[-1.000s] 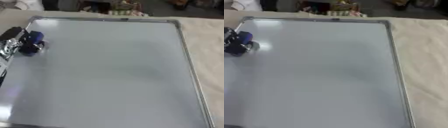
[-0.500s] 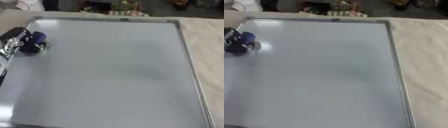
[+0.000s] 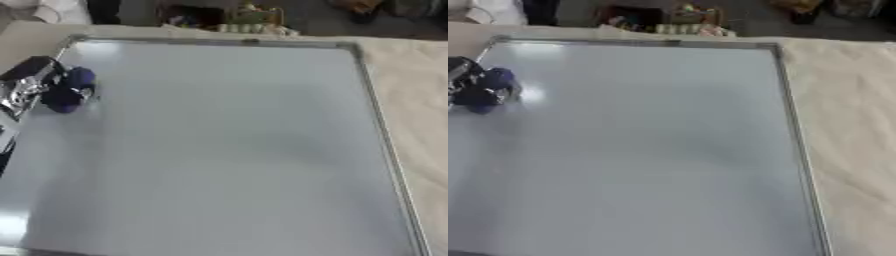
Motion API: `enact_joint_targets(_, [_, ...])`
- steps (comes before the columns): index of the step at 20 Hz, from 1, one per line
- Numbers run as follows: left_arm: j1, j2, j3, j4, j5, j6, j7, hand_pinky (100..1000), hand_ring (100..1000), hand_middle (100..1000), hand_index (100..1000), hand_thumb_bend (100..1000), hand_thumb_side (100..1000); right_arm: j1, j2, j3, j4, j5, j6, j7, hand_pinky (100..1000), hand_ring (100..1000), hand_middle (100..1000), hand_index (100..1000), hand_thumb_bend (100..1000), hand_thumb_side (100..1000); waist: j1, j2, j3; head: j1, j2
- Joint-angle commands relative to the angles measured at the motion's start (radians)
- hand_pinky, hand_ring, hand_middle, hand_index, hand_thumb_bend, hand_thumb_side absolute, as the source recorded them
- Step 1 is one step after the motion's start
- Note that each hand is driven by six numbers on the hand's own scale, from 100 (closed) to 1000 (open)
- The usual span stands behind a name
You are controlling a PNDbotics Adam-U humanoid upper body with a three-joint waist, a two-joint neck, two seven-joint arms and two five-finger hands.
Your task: Wipe the whiteboard clean with a brush.
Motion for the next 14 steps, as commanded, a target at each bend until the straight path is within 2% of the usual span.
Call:
enact_joint_targets(1, [-0.008,0.009,0.004,-0.006,0.011,-0.003,-0.015,639,768,704,466,385,564,-0.007,-0.022,-0.008,-0.014,0.004,0.001,0.002,862,863,698,847,100,1000,-0.001,-0.028,0.001,0.002,-0.01])
enact_joint_targets(9, [-0.006,0.009,0.004,-0.003,0.004,-0.014,-0.02,638,767,700,370,459,646,-0.008,-0.023,-0.009,-0.014,0.003,0.0,0.0,862,863,694,847,100,1000,-0.002,-0.025,0.001,0.003,-0.012])
enact_joint_targets(13, [-0.006,0.009,0.005,0.0,-0.004,-0.015,-0.02,626,756,660,337,415,619,-0.01,-0.023,-0.009,-0.014,0.002,-0.002,-0.001,862,863,693,847,100,1000,-0.001,-0.024,0.001,0.003,-0.012])
enact_joint_targets(14, [-0.006,0.009,0.005,0.002,-0.007,-0.014,-0.019,619,752,643,333,371,591,-0.01,-0.022,-0.009,-0.014,0.002,-0.003,-0.001,862,863,693,847,100,1000,-0.001,-0.024,0.0,0.003,-0.013])
